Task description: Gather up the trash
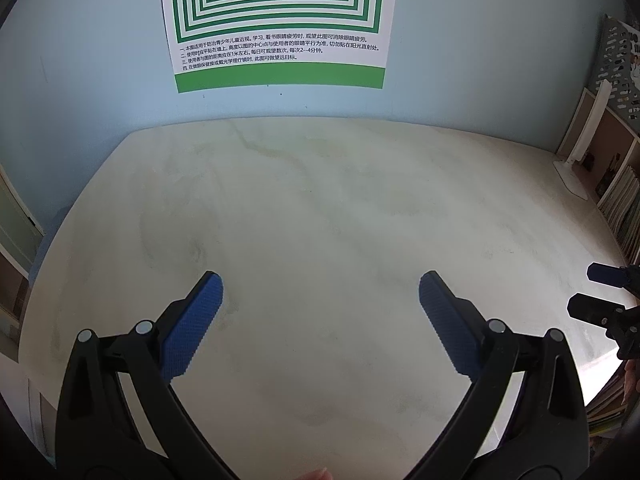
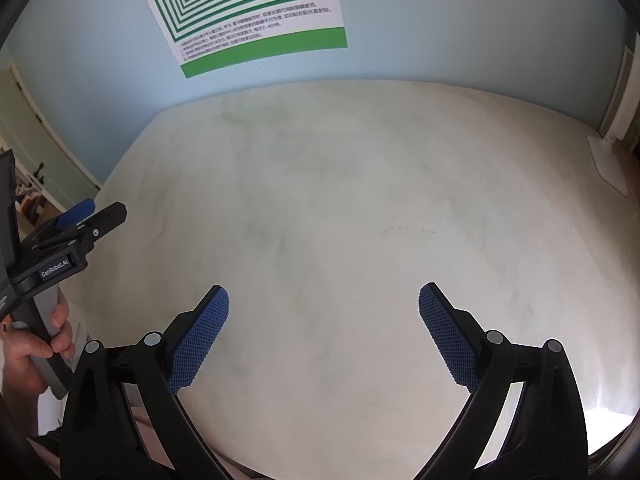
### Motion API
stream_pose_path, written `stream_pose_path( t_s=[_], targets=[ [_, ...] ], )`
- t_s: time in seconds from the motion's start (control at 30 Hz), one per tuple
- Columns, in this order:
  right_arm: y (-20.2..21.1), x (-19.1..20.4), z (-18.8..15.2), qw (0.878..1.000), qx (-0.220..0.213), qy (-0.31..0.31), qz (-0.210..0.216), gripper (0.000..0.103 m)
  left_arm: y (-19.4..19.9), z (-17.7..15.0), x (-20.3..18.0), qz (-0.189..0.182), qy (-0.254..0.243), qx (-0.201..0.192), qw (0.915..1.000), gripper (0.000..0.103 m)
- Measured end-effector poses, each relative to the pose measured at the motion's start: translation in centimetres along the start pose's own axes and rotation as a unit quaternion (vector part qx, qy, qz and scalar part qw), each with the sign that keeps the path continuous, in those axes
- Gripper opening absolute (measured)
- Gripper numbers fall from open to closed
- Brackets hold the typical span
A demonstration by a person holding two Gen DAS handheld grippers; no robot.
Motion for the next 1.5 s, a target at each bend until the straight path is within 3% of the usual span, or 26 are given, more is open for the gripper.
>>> stream_pose_path(
  t_s=[0.67, 1.5],
  targets=[
    [0.2, 0.2, 0.1, 1.000, -0.001, -0.006, -0.011, 0.095, -0.8, -0.3, 0.7, -0.020, -0.005, 0.019, 0.9996, 0.096],
    [-0.1, 0.1, 0.2, 1.000, 0.006, -0.002, -0.013, 0.095, -1.4, -0.2, 0.7, -0.005, 0.002, 0.027, 0.9996, 0.096]
  ],
)
Point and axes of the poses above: each gripper's, at about its wrist camera, not at the fingertips, and y roughly against the way its jaws point, x to its left, z to its top, the point moved 4 cm from there along -y, roughly the way its jaws point, and after that the axes turned 4 degrees about y, right-handed, at the moved point
